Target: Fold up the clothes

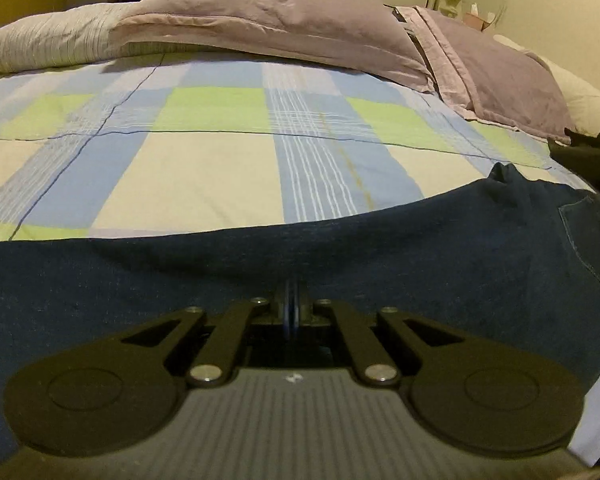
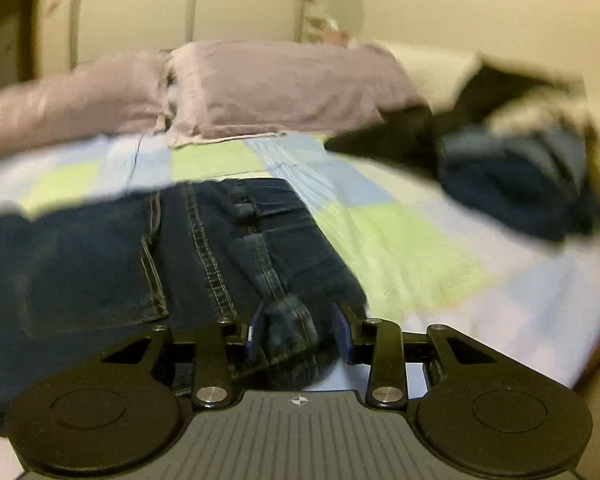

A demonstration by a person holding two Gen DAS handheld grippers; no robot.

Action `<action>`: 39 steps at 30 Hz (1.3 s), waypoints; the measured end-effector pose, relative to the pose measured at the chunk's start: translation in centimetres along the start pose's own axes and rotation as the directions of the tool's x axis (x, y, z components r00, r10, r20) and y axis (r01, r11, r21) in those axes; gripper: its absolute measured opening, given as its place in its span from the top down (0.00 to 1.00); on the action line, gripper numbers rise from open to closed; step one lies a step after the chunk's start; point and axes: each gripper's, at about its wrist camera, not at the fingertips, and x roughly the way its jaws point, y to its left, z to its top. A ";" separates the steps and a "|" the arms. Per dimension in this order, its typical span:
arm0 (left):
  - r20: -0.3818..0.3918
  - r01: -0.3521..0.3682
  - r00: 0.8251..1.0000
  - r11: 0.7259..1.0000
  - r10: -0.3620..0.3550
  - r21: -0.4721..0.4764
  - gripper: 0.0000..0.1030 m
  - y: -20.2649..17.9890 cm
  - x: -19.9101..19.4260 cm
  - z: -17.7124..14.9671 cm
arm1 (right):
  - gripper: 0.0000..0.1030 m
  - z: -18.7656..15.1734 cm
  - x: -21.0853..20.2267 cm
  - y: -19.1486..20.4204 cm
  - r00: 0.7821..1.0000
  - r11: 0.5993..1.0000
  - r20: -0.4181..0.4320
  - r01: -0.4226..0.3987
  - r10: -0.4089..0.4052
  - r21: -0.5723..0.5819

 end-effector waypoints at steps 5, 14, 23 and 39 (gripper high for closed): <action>-0.017 0.040 0.999 0.994 -0.042 -0.101 1.00 1.8 -0.3 0.4 | 0.65 -0.5 -0.5 -6.5 0.974 0.852 0.001 -0.197 0.225 0.485; -0.009 0.053 0.998 0.990 -0.054 -0.134 1.00 2.0 0.0 0.2 | 0.84 0.4 -1.2 -7.0 0.974 0.858 0.061 -0.223 0.220 0.462; -0.007 0.081 0.997 0.986 -0.083 -0.145 1.00 2.9 0.2 0.2 | 0.84 -0.3 0.0 -3.5 0.999 0.941 -0.025 -0.021 0.031 0.338; 0.001 0.099 0.995 0.978 -0.101 -0.184 1.00 4.0 -1.2 -0.6 | 0.83 0.8 -0.5 -6.4 0.986 0.797 0.025 -0.150 0.168 0.585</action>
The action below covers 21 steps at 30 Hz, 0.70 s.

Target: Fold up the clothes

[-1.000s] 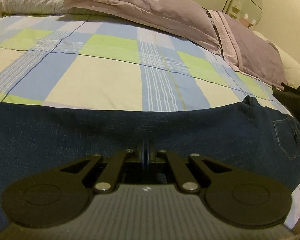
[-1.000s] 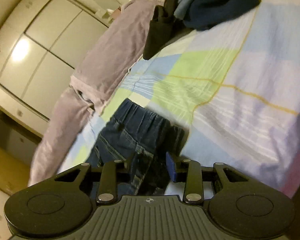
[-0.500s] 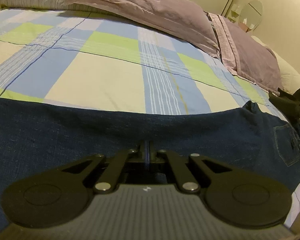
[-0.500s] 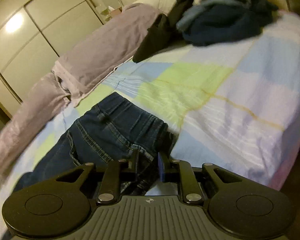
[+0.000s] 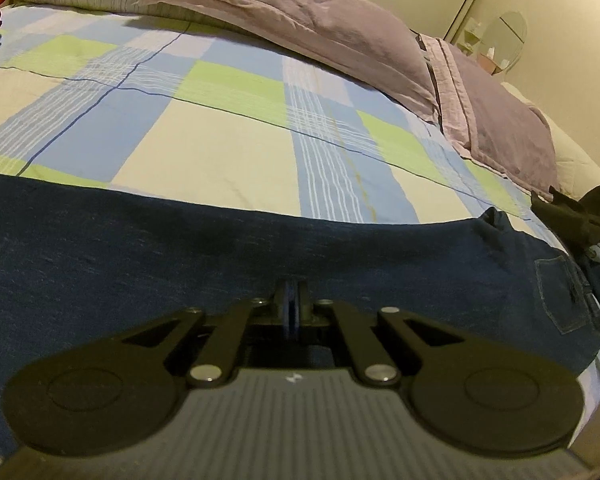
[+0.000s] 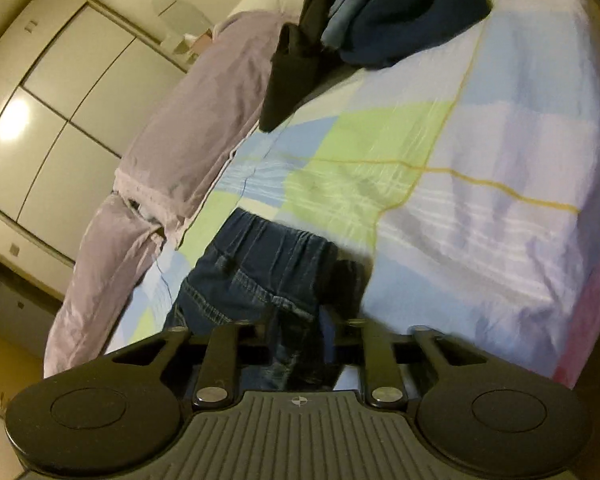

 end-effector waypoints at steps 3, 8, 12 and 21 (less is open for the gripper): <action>-0.001 -0.004 1.000 1.000 0.004 0.005 1.00 0.0 0.1 0.0 | 0.84 -0.2 -2.2 2.3 0.998 0.994 0.064 -0.003 0.011 -0.112; -0.005 -0.002 1.000 1.000 0.002 -0.004 1.00 0.4 0.4 0.0 | 0.83 -1.8 0.8 0.9 0.989 0.973 0.020 0.145 -0.144 -0.179; 0.013 -0.040 0.999 0.999 0.039 0.029 1.00 0.1 -0.9 0.0 | 0.59 -2.0 -0.3 2.9 0.975 0.934 0.078 0.224 -0.210 -0.278; 0.000 -0.145 0.989 0.989 0.145 0.035 0.98 0.6 -4.2 -2.2 | 0.58 -9.3 2.0 6.2 0.968 0.720 0.032 0.206 -0.248 -0.663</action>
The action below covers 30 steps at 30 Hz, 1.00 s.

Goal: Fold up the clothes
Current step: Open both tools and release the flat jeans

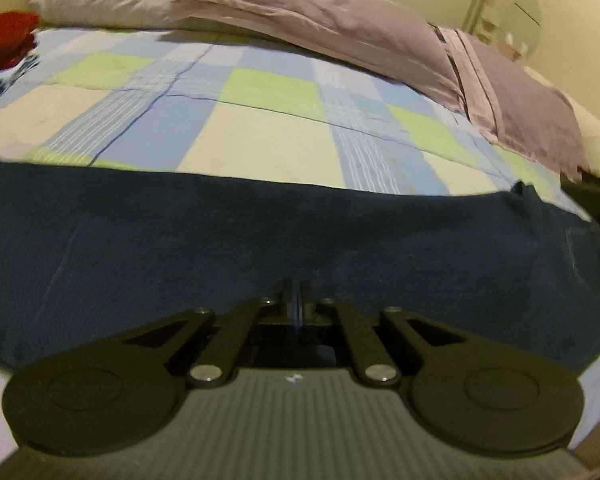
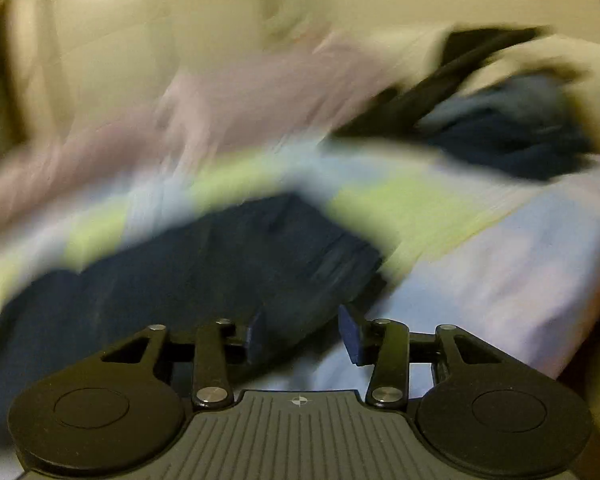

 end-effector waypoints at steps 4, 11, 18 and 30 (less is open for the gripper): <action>-0.013 -0.059 0.998 0.998 0.059 -0.033 0.97 -0.2 -2.7 -0.4 | 0.58 0.6 -2.6 2.0 1.000 0.998 0.001 0.019 -0.019 0.062; -0.018 -0.137 0.990 0.991 0.137 0.013 0.83 -1.2 -8.3 -3.2 | 0.58 -3.6 -9.3 8.6 0.983 0.978 -0.005 -0.182 0.183 0.103; 0.024 -0.174 0.984 0.984 0.174 0.023 0.79 -0.2 -13.9 -5.4 | 0.58 -6.6 -12.9 16.4 0.942 0.942 -0.058 -0.334 0.331 -0.038; 0.102 -0.121 0.988 0.992 0.119 0.016 0.78 -0.4 -17.6 -5.5 | 0.58 -7.6 -15.7 19.5 0.914 0.907 -0.046 -0.406 0.403 -0.109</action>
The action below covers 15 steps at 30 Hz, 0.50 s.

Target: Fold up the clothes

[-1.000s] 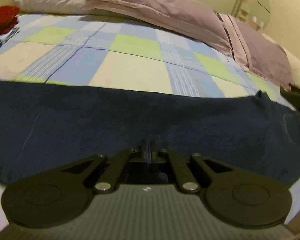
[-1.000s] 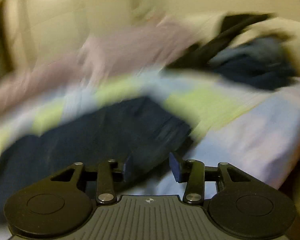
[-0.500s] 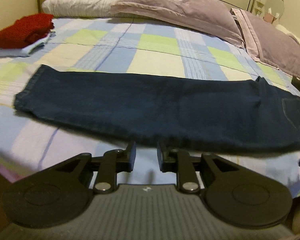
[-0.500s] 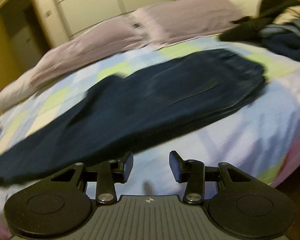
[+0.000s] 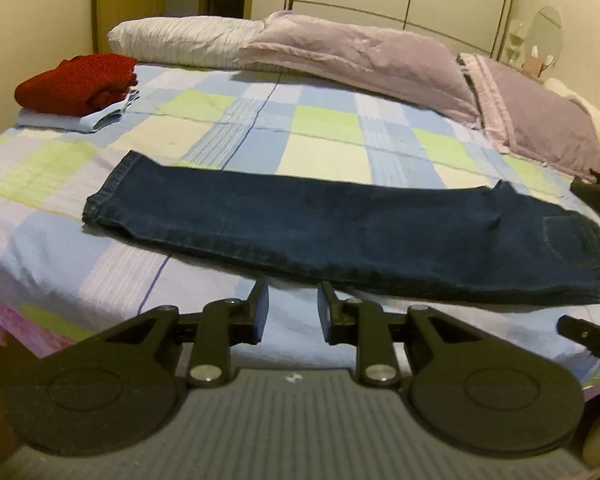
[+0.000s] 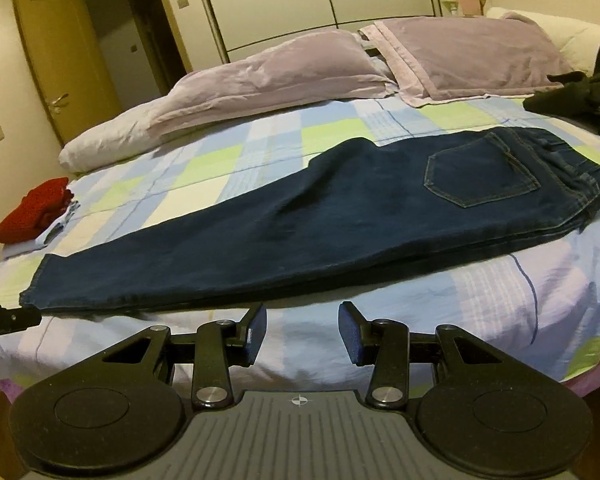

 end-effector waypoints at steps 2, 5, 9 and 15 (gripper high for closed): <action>0.019 0.053 0.998 0.999 -0.053 -0.001 0.80 -0.3 0.5 0.3 | 0.58 0.1 0.2 0.1 1.000 1.000 0.004 -0.014 0.014 -0.016; 0.033 0.126 0.991 0.992 -0.126 0.004 0.93 -1.0 2.2 0.9 | 0.68 1.0 1.5 -0.8 0.999 0.999 0.020 -0.038 0.039 -0.026; 0.025 0.154 0.988 0.988 -0.154 0.003 0.94 -1.4 6.9 2.1 | 0.82 2.9 4.9 -2.1 0.995 0.996 0.030 -0.089 0.090 -0.027; -0.014 0.096 0.995 0.992 -0.097 -0.085 0.94 1.8 14.4 2.5 | 0.82 3.6 12.0 -4.7 0.992 0.990 -0.032 -0.123 0.125 0.062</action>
